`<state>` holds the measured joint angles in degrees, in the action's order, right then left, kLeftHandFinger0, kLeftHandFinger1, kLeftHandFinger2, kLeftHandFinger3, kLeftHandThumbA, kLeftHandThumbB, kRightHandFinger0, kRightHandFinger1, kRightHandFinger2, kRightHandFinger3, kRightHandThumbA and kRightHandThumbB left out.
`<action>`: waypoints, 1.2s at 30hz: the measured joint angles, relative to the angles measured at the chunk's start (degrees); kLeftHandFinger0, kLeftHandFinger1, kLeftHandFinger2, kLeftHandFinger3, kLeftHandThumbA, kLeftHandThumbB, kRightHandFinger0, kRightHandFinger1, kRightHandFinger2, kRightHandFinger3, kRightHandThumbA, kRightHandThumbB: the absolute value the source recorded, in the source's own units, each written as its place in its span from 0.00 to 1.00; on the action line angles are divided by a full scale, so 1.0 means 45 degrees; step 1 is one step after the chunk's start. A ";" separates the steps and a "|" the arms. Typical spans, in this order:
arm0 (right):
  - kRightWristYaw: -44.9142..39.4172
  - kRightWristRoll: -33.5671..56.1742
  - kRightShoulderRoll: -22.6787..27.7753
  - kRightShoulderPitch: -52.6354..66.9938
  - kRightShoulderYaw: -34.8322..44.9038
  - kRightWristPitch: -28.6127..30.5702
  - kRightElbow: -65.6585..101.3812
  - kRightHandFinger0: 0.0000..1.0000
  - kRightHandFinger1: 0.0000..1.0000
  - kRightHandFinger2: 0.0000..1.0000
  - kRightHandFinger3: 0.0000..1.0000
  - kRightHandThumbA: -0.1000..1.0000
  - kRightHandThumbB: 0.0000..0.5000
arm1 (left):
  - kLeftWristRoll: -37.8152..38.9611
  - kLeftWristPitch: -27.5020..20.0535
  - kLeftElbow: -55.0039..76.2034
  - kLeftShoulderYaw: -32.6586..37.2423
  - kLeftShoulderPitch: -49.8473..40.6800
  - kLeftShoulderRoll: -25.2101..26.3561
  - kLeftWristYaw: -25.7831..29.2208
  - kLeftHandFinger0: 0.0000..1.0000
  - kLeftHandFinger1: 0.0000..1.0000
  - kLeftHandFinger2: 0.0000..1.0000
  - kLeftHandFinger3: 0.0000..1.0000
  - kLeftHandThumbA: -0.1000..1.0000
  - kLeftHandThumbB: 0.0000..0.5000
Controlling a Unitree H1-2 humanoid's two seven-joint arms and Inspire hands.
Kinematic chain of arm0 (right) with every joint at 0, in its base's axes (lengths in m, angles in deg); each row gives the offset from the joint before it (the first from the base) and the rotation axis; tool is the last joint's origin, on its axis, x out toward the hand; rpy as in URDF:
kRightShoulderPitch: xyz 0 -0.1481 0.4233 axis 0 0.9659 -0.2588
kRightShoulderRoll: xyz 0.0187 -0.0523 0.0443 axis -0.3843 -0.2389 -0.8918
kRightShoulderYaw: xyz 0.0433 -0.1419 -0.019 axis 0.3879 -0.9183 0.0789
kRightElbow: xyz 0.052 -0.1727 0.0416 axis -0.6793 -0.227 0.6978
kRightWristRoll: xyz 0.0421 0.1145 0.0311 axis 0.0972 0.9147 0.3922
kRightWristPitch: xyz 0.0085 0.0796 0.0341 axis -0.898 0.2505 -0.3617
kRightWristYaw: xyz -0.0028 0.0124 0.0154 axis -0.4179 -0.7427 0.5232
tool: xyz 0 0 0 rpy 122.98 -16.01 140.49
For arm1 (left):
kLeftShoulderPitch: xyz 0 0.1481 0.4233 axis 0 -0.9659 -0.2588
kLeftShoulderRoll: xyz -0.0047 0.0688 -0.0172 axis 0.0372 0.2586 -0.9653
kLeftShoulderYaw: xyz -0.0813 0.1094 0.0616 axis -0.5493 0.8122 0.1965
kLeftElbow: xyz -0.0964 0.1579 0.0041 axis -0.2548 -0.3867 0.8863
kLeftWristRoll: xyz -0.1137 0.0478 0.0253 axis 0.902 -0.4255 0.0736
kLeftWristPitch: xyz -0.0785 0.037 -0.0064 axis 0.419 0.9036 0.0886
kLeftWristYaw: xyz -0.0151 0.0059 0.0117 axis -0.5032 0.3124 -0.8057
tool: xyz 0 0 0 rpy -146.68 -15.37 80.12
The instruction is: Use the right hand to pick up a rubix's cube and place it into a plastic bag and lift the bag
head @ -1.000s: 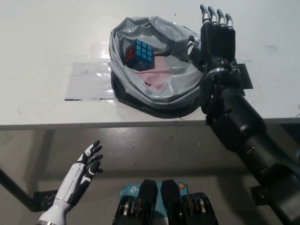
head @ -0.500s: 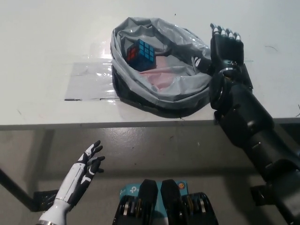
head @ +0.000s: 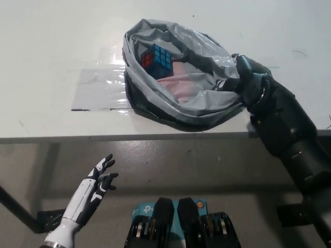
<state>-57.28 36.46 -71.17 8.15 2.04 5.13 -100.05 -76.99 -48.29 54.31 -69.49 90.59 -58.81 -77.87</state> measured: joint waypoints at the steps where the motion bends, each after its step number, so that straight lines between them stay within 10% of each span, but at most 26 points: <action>1: -0.0259 0.0088 0.0051 -0.0082 0.0229 -0.0045 0.0258 1.00 1.00 1.00 0.55 0.34 0.55 | -0.0029 -0.0001 -0.0005 0.0013 0.0096 0.0026 -0.0003 0.68 0.82 1.00 1.00 1.00 0.25; 2: -0.0380 0.0124 0.0081 -0.0127 0.0332 -0.0062 0.0447 1.00 1.00 1.00 0.55 0.34 0.55 | -0.0051 -0.0002 -0.0005 0.0013 0.0147 0.0038 -0.0003 0.68 0.82 1.00 1.00 1.00 0.25; 3: -0.0484 0.0184 0.0131 -0.0226 0.0502 -0.0081 0.0778 0.87 0.65 0.41 0.41 0.29 0.54 | -0.0076 -0.0002 -0.0005 0.0016 0.0229 0.0053 -0.0003 0.69 0.82 0.99 1.00 1.00 0.26; 4: -0.0525 0.0212 0.0167 -0.0292 0.0638 -0.0089 0.1007 0.08 0.04 0.21 0.25 0.29 0.55 | -0.0089 -0.0002 -0.0005 0.0017 0.0276 0.0056 -0.0003 0.70 0.82 0.99 1.00 1.00 0.27; 7: -0.0628 0.0395 0.0215 -0.0451 0.1302 -0.0118 0.2045 0.00 0.05 0.32 0.28 0.36 0.55 | -0.0138 -0.0001 -0.0005 0.0023 0.0386 0.0061 -0.0006 0.70 0.82 0.99 1.00 1.00 0.27; 10: -0.0718 0.0505 0.0191 -0.0508 0.2037 -0.0123 0.2827 0.00 0.31 0.61 0.49 0.32 0.52 | -0.0175 0.0001 -0.0005 0.0028 0.0412 0.0072 -0.0014 0.70 0.81 0.98 1.00 1.00 0.25; 13: -0.0994 0.0490 0.0124 -0.0487 0.2691 -0.0141 0.3532 0.02 0.36 0.67 0.72 0.27 0.51 | -0.0197 0.0004 -0.0005 0.0033 0.0422 0.0079 -0.0022 0.70 0.81 0.97 1.00 1.00 0.24; 15: -0.1319 0.0461 0.0045 -0.0495 0.3181 -0.0166 0.4325 0.02 0.36 0.68 0.71 0.26 0.51 | -0.0209 0.0005 -0.0005 0.0037 0.0451 0.0078 -0.0023 0.70 0.81 0.97 1.00 1.00 0.24; 17: -0.1493 0.0445 -0.0053 -0.0490 0.3381 -0.0179 0.4766 0.02 0.43 0.75 0.46 0.30 0.49 | -0.0212 0.0005 -0.0005 0.0036 0.0465 0.0081 -0.0023 0.71 0.80 0.96 1.00 1.00 0.20; 25: -0.2629 0.0127 -0.0492 -0.0522 0.3863 -0.0203 0.6224 0.02 0.43 0.76 0.47 0.31 0.45 | -0.0206 0.0001 -0.0152 0.0046 0.0510 0.0080 -0.0025 0.74 0.78 0.92 1.00 1.00 0.19; 31: -0.2954 0.0001 -0.0640 -0.0627 0.4067 -0.0209 0.6222 0.02 0.42 0.76 0.67 0.16 0.46 | -0.0205 -0.0002 -0.0216 0.0049 0.0510 0.0082 -0.0025 0.70 0.73 0.86 1.00 1.00 0.14; 32: -0.2949 0.0014 -0.0727 -0.0724 0.4219 -0.0211 0.6199 0.01 0.39 0.73 0.65 0.13 0.47 | -0.0193 -0.0011 -0.0221 0.0048 0.0511 0.0083 -0.0027 0.70 0.73 0.86 1.00 1.00 0.14; 34: -0.2866 0.0098 -0.0944 -0.0982 0.4651 -0.0216 0.5981 0.00 0.33 0.66 0.30 0.00 0.42 | -0.0181 -0.0021 -0.0225 0.0049 0.0511 0.0088 -0.0028 0.70 0.72 0.84 1.00 1.00 0.13; 36: -0.2729 0.0251 -0.1113 -0.1172 0.4970 -0.0219 0.5751 0.00 0.30 0.71 0.40 0.00 0.39 | -0.0178 -0.0022 -0.0224 0.0049 0.0511 0.0089 -0.0028 0.70 0.72 0.83 1.00 1.00 0.11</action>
<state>-69.56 37.59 -76.18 2.87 24.40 4.14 -74.17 -77.79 -48.39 53.30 -69.27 92.89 -58.41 -78.00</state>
